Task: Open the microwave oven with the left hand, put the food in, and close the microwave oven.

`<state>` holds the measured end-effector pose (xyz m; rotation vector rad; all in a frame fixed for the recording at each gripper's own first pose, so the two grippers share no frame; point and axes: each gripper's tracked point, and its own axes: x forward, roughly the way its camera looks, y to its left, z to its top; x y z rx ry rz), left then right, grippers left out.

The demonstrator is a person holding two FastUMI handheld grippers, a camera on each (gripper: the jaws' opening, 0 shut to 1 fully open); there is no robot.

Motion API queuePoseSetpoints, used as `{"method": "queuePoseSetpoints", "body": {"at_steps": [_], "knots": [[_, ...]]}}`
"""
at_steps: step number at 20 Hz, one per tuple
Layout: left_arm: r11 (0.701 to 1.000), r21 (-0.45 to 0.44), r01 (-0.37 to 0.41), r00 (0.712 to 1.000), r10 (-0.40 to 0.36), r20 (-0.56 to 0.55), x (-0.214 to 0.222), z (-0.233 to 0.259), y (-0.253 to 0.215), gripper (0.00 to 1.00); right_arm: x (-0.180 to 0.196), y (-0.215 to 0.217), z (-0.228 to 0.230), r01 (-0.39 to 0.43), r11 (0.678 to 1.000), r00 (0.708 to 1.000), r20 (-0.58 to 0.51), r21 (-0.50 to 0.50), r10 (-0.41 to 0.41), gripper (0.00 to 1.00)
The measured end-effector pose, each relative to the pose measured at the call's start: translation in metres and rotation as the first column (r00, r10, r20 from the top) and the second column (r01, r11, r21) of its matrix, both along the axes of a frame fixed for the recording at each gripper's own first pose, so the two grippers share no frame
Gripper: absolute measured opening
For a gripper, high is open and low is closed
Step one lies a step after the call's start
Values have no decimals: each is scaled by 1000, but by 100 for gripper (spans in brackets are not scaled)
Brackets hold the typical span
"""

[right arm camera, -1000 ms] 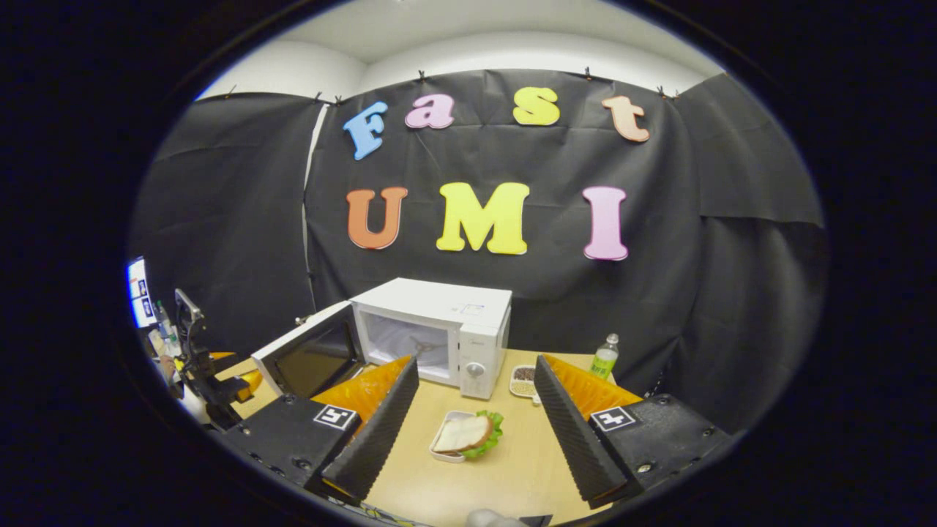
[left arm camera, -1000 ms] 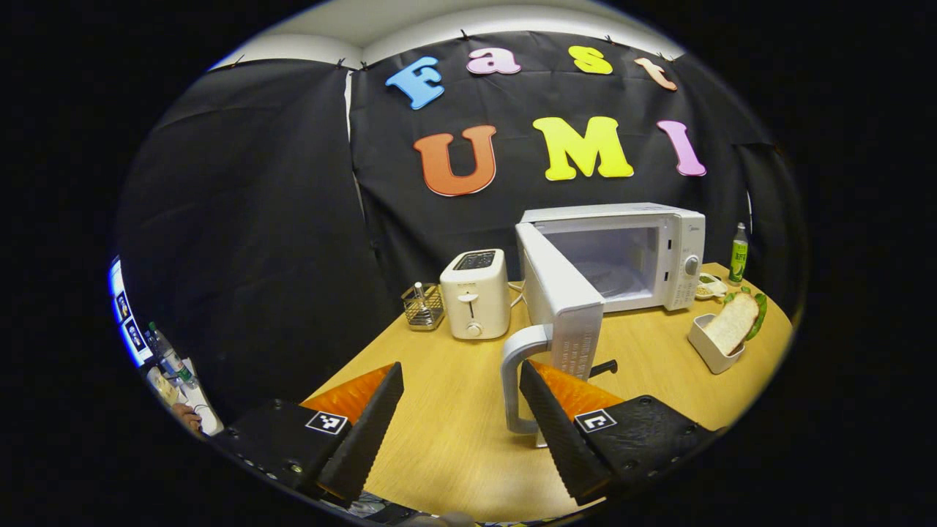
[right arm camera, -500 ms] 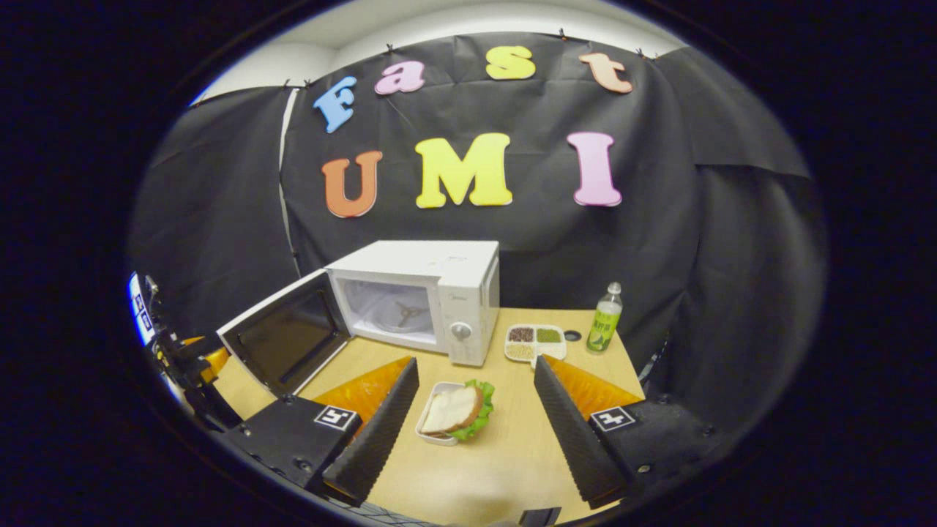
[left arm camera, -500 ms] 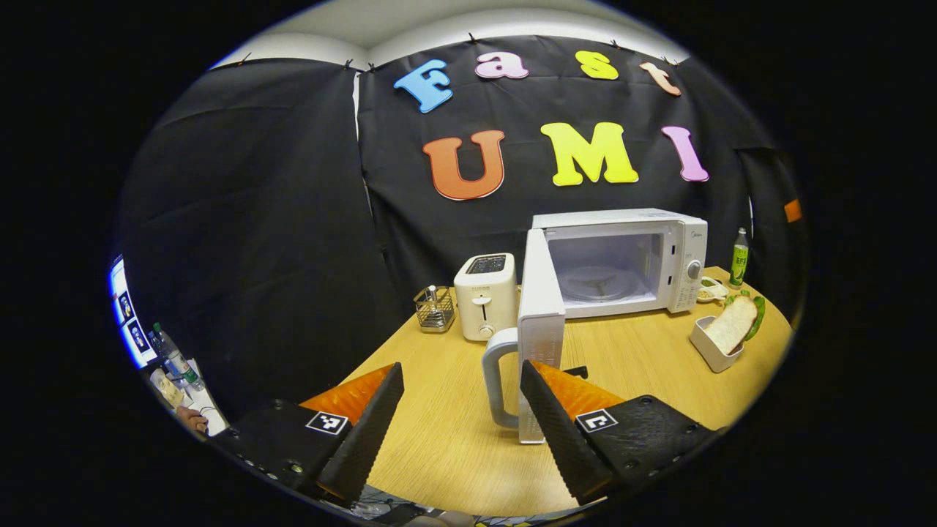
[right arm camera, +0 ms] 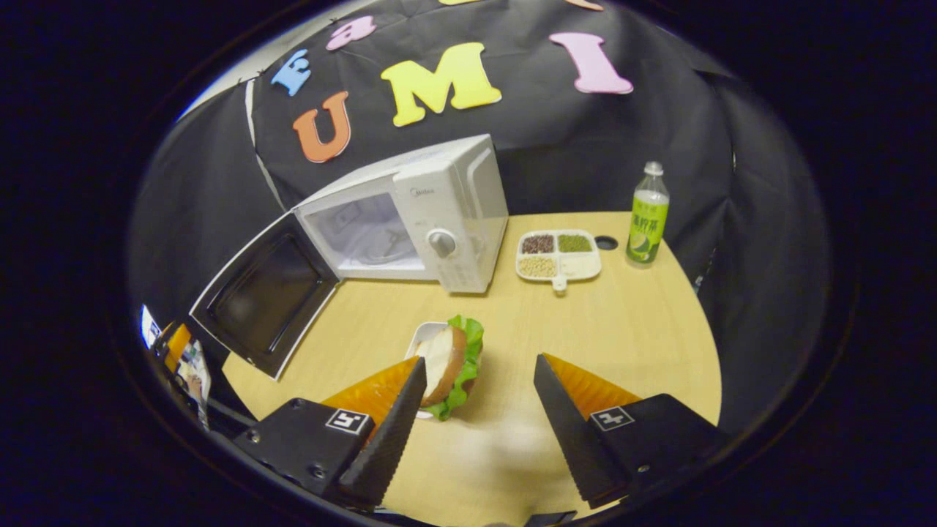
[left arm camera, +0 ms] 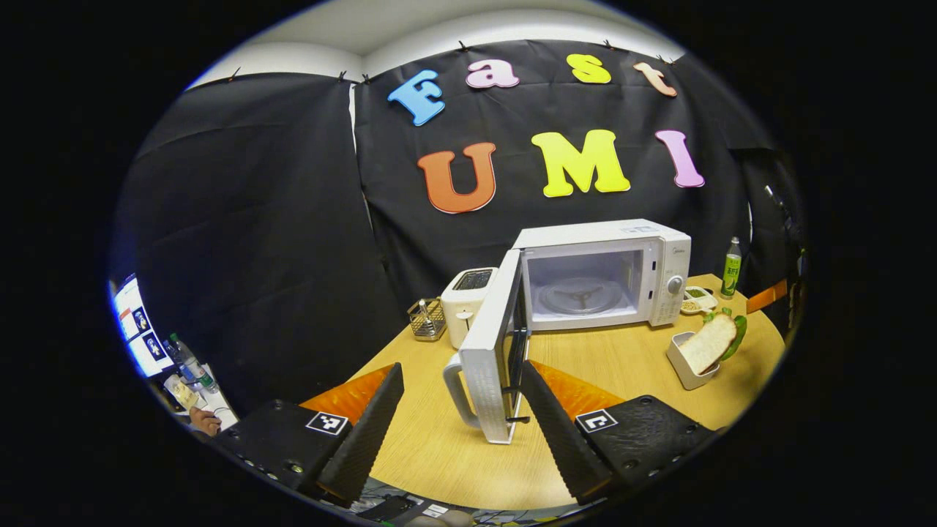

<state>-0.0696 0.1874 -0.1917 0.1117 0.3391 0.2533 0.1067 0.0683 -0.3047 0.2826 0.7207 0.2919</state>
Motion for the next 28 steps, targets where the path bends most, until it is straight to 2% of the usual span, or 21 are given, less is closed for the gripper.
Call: {"method": "queuePoseSetpoints", "body": {"at_steps": [1, 4, 6, 7, 8, 9, 10, 11, 12, 13, 14, 16, 17, 18, 19, 20, 21, 22, 23, 28], "knots": [[1000, 11, -7, 1000, 7, 2, 0, 7, -5, 97, 4, 4, -8, -17, 999, 999, -35, 37, 18, 84], [999, 29, -46, 999, 46, 11, -3, 27, -19, 96, 12, 18, -26, -66, 986, 986, -141, 155, 88, 79], [997, 45, -70, 998, 70, 11, -7, 37, -27, 97, 16, 26, -32, -80, 970, 970, -206, 230, 129, 72], [995, 55, -78, 997, 78, 11, -10, 42, -30, 97, 18, 30, -36, -84, 961, 961, -232, 262, 148, 66], [995, 62, -82, 997, 82, 10, -11, 46, -35, 97, 20, 33, -37, -83, 953, 953, -257, 292, 162, 74], [994, 70, -82, 997, 81, 10, -11, 50, -38, 97, 21, 37, -37, -78, 942, 943, -282, 327, 176, 65], [993, 80, -82, 997, 81, 8, -12, 54, -41, 97, 20, 40, -37, -67, 931, 932, -310, 360, 187, 51], [993, 91, -79, 997, 79, 2, -13, 56, -43, 97, 21, 44, -37, -49, 919, 921, -338, 391, 193, 43], [992, 102, -73, 997, 74, 1, -13, 60, -45, 96, 21, 46, -37, -27, 911, 913, -362, 412, 191, 39], [991, 113, -66, 998, 66, 4, -14, 64, -47, 97, 23, 46, -38, -11, 907, 907, -378, 421, 186, 43], [991, 122, -58, 998, 58, 8, -12, 68, -50, 97, 23, 46, -37, -5, 904, 902, -388, 428, 189, 32], [990, 130, -46, 999, 45, 11, -8, 72, -51, 96, 23, 47, -37, -10, 904, 898, -393, 427, 196, 31], [991, 130, -39, 999, 37, 15, -6, 75, -52, 96, 24, 48, -36, -11, 906, 898, -394, 423, 194, 37], [992, 126, -31, 999, 29, 20, -4, 77, -52, 97, 24, 49, -34, -9, 908, 899, -395, 419, 190, 37], [992, 124, -22, 999, 19, 27, -2, 80, -53, 97, 24, 50, -29, -6, 909, 902, -390, 418, 185, 28], [992, 123, -12, 999, 9, 31, 1, 81, -52, 97, 24, 52, -24, -2, 910, 906, -385, 414, 176, 35], [992, 125, -1, 999, -3, 37, 3, 84, -50, 97, 24, 52, -18, 1, 911, 912, -375, 412, 168, 35], [992, 127, 13, 999, -19, 38, 5, 84, -46, 96, 22, 53, -9, 5, 911, 920, -359, 413, 158, 27], [991, 130, 31, 998, -36, 42, 8, 86, -43, 97, 22, 54, 1, 11, 908, 927, -345, 418, 147, 34], [989, 92, 114, 990, -121, 68, 27, 93, -21, 97, 23, 72, 59, 117, 864, 959, -282, 489, 30, 34]]}}
